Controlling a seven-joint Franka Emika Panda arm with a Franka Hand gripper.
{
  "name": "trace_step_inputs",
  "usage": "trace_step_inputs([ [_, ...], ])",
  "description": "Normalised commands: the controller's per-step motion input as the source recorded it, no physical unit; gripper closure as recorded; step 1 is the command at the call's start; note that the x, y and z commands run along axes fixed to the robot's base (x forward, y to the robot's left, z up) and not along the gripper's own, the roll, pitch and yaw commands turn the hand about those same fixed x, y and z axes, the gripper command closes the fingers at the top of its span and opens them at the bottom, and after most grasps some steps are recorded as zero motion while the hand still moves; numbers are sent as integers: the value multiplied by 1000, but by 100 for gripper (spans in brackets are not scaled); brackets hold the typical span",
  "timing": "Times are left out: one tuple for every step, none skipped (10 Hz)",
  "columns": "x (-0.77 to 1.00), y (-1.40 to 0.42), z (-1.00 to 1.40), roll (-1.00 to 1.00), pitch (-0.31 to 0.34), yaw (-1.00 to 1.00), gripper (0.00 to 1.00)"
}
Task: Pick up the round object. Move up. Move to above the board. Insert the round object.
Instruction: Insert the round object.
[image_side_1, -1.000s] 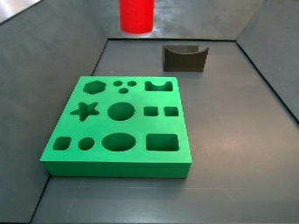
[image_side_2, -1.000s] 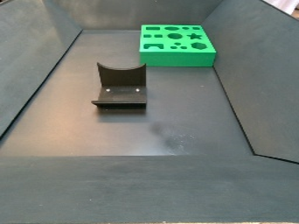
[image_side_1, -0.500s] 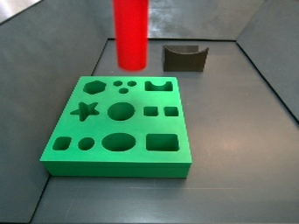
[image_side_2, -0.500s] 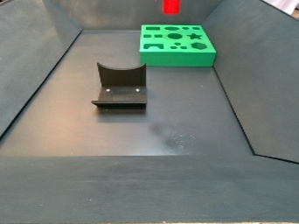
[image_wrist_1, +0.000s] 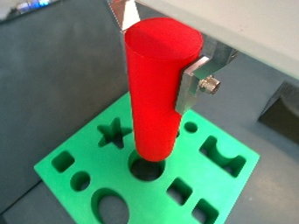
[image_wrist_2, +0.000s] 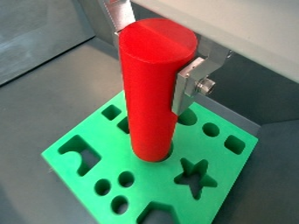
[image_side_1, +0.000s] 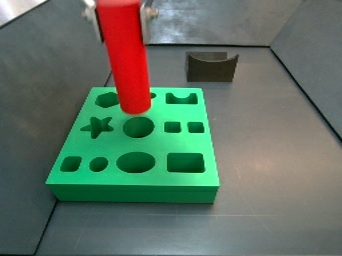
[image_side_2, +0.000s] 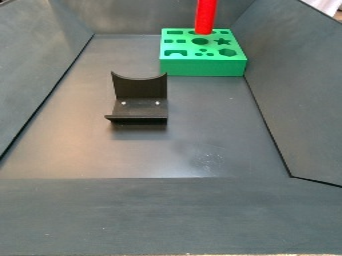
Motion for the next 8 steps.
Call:
trace_step_inputs([
  [203,-454,-63,199,21,-60,100],
  [280,-291,-163,176,37,-89,100],
  [209,-31,-229,170,36,-129,100],
  [0,0,-283,229,0,-34,100],
  [0,0,-266,267,0,0,100],
  [0,0,-234,203,0,0,100],
  [-26,0,-209,33,0,-34,100],
  [-80,0,-231,0,0,-31,100],
])
